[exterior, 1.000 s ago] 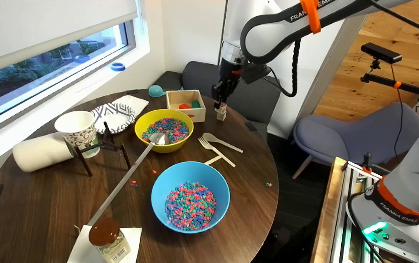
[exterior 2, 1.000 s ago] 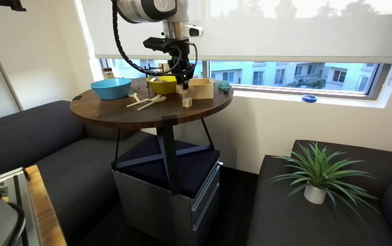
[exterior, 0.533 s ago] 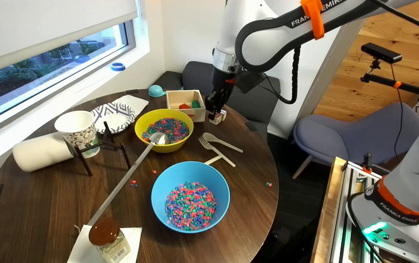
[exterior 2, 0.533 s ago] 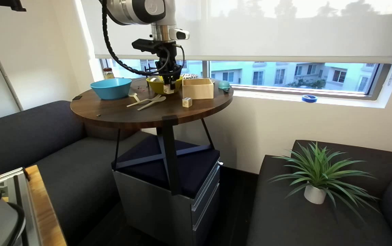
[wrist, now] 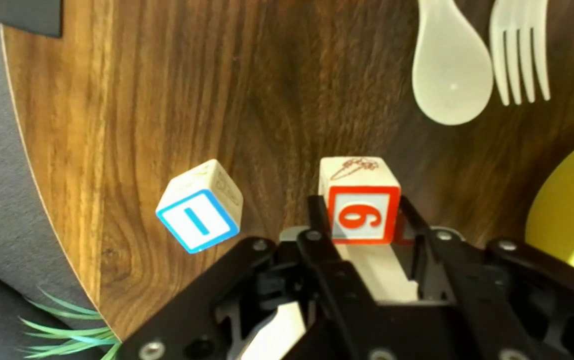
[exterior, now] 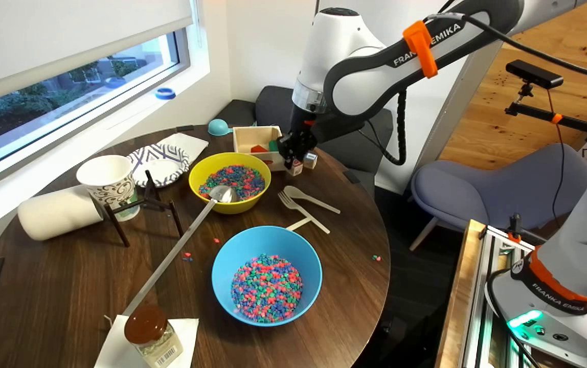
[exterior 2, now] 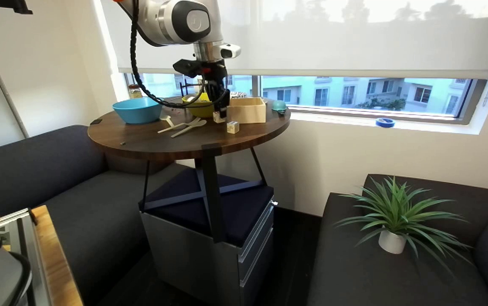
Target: Unstack the two blocks on the right
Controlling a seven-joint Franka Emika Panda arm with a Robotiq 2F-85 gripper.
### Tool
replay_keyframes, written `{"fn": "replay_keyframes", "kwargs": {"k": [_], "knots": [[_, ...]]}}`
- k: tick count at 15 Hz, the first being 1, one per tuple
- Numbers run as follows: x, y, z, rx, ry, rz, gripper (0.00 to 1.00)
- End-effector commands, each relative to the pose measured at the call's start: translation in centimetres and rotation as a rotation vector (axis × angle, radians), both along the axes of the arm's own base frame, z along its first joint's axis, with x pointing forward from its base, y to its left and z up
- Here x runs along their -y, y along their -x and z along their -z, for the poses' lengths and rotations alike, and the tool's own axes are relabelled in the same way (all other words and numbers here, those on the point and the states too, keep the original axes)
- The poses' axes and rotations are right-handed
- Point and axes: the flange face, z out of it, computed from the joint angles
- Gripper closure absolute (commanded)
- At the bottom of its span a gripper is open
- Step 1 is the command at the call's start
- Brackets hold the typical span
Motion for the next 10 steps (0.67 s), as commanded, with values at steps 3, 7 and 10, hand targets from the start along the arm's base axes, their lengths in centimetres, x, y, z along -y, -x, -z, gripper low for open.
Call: {"fn": "replay_keyframes", "kwargs": {"k": [3,7,10], "knots": [[-1.6,-0.7,1.3,0.005,-0.016,0.110,0.91],[-2.6,-0.6,1.3,0.015,-0.006,0.118,0.40],[-3.7,0.2,-0.5,0.018,-0.010,0.084,0.17]]}}
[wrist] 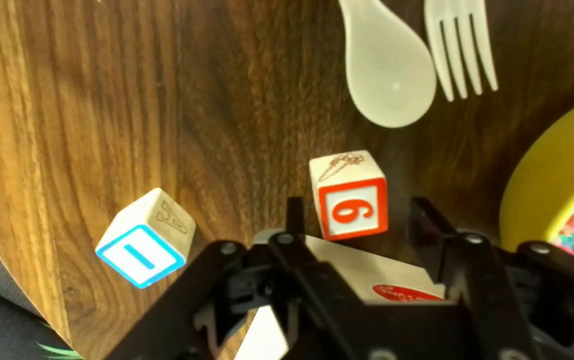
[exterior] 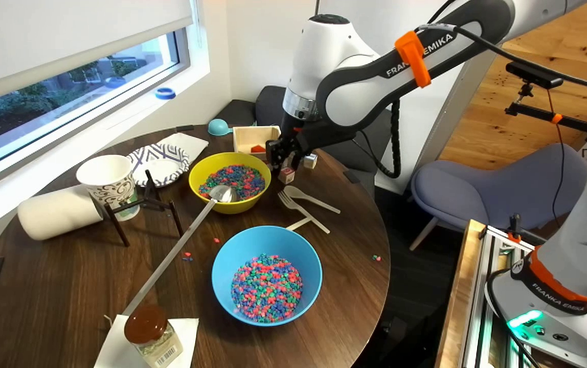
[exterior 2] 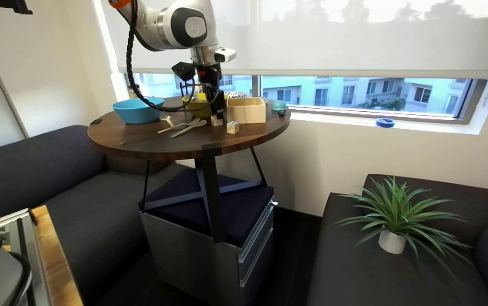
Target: Unstack the two blocks on the right
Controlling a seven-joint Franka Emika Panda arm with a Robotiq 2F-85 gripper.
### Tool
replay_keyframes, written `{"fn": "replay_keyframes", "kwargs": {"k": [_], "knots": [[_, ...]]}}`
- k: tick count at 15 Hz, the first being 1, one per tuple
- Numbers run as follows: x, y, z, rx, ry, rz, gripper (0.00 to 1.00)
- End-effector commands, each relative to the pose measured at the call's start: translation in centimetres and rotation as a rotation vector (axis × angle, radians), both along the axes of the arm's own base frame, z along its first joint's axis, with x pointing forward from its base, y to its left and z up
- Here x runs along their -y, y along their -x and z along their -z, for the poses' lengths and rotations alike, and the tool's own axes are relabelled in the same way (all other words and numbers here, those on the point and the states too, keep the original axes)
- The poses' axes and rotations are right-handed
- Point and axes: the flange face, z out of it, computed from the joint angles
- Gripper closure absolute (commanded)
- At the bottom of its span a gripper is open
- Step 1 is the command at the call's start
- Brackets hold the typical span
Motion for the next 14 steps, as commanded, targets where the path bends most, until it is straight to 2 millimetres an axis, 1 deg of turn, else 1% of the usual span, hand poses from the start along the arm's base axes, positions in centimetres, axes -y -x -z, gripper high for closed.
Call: {"fn": "replay_keyframes", "kwargs": {"k": [1,2,3,4,6,10,14], "knots": [[-1.3,1.1,-2.1,-0.007,0.011,-0.025,0.11],[-1.3,1.5,-2.8,-0.005,0.019,-0.031,0.04],[-1.3,2.0,-3.6,-0.017,0.024,-0.048,0.00],[-1.0,2.6,-4.4,-0.021,0.035,-0.062,0.00],[-0.2,3.6,-6.5,-0.018,0.044,-0.151,0.00],[1.7,5.1,-11.4,0.102,0.046,-0.315,0.00],[2.9,6.1,-15.3,0.178,0.022,-0.392,0.00]]}}
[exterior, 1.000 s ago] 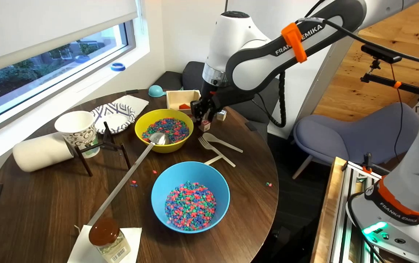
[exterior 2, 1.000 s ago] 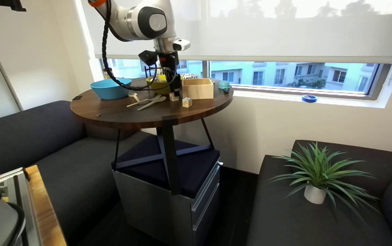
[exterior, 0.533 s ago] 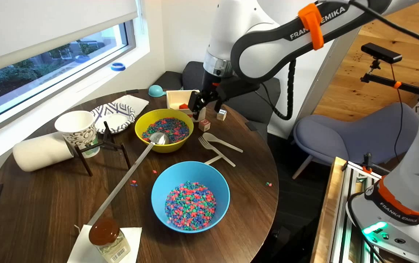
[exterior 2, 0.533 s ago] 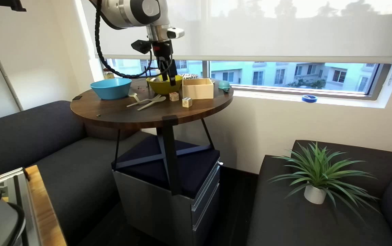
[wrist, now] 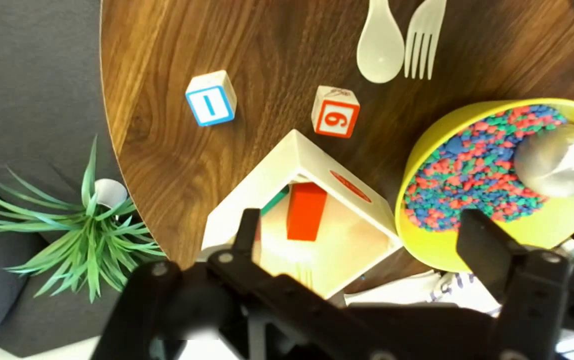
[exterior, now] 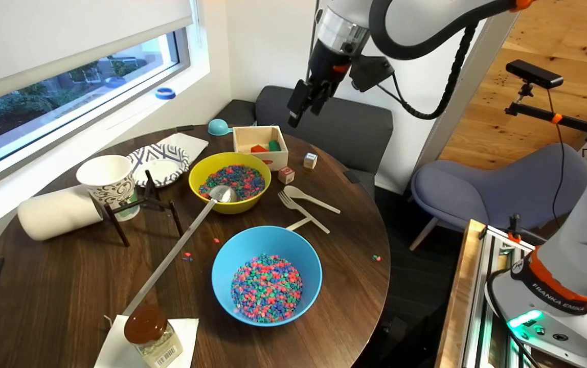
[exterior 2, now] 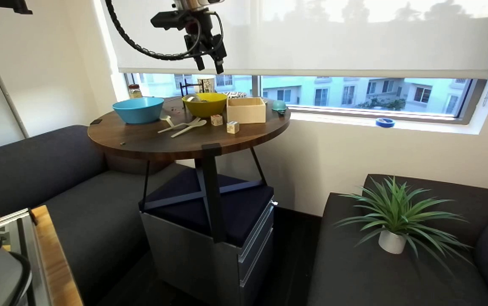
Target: Unstack the two blocks on the right
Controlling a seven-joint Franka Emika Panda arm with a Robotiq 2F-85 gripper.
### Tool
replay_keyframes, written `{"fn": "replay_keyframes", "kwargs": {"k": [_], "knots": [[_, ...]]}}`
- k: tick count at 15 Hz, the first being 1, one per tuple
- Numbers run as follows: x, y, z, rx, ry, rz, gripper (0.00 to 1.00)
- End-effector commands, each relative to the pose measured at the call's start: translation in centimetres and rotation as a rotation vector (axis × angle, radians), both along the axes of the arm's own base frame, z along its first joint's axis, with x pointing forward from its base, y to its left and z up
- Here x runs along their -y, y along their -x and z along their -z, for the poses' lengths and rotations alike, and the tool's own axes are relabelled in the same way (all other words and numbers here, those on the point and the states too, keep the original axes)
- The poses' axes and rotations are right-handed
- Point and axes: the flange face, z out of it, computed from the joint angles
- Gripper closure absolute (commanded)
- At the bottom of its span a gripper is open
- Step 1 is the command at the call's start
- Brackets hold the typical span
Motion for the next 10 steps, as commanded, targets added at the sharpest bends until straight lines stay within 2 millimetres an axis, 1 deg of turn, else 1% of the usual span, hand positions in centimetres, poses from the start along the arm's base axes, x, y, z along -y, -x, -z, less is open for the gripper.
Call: {"fn": "replay_keyframes", "kwargs": {"k": [1,3,4,8,9,10], "knots": [[1.0,2.0,-2.4,0.035,-0.048,-0.063,0.00],[1.8,2.5,-3.5,-0.016,-0.064,-0.005,0.00],[2.3,2.8,-3.9,-0.013,-0.065,0.006,0.00],[5.0,4.5,-5.2,-0.118,-0.051,0.084,0.00],[5.7,5.0,-5.5,-0.140,-0.053,0.091,0.00],[6.4,5.5,-5.8,-0.170,-0.061,0.053,0.00]]}}
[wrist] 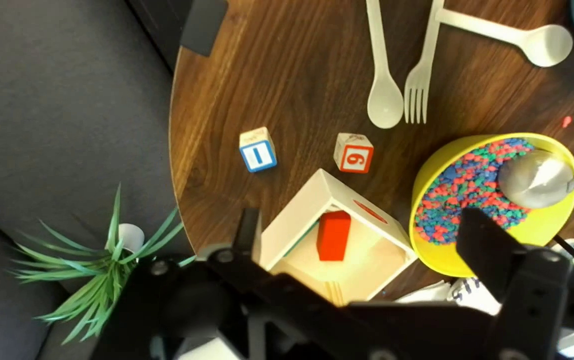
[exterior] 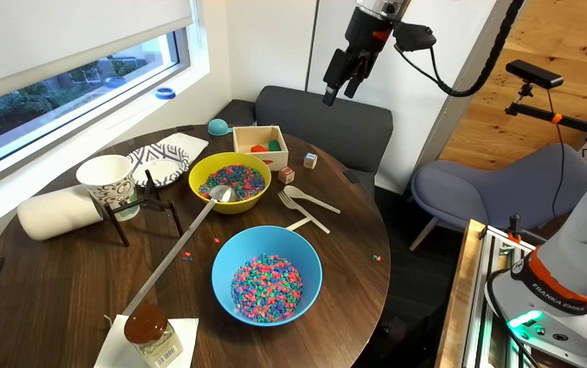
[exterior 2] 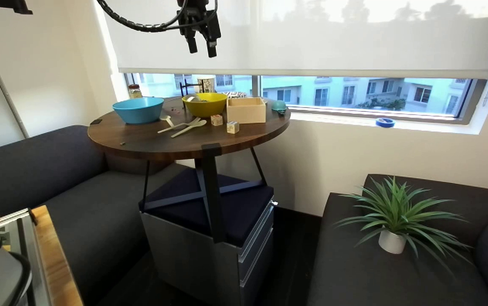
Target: Unstack the two blocks on the right
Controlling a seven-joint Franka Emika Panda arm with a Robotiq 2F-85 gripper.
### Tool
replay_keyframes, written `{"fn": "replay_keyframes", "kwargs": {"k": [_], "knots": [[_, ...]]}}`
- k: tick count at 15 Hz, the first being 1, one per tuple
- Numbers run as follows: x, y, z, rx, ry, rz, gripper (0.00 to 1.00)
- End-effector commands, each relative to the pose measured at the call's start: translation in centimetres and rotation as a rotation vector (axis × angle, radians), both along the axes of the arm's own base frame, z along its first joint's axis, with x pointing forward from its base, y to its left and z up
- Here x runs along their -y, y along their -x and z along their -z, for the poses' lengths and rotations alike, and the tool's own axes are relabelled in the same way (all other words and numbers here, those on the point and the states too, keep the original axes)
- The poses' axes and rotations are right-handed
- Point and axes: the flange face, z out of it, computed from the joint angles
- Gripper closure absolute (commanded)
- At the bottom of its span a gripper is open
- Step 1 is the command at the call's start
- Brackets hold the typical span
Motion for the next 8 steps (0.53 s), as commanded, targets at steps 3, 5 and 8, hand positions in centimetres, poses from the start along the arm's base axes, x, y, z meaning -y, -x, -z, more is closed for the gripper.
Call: {"fn": "replay_keyframes", "kwargs": {"k": [3,5,8], "knots": [[1.84,1.40,-0.76,-0.067,-0.015,-0.052,0.00],[2.62,1.78,-1.11,-0.072,-0.033,-0.097,0.00],[2.65,1.79,-1.12,-0.071,-0.037,-0.108,0.00]]}}
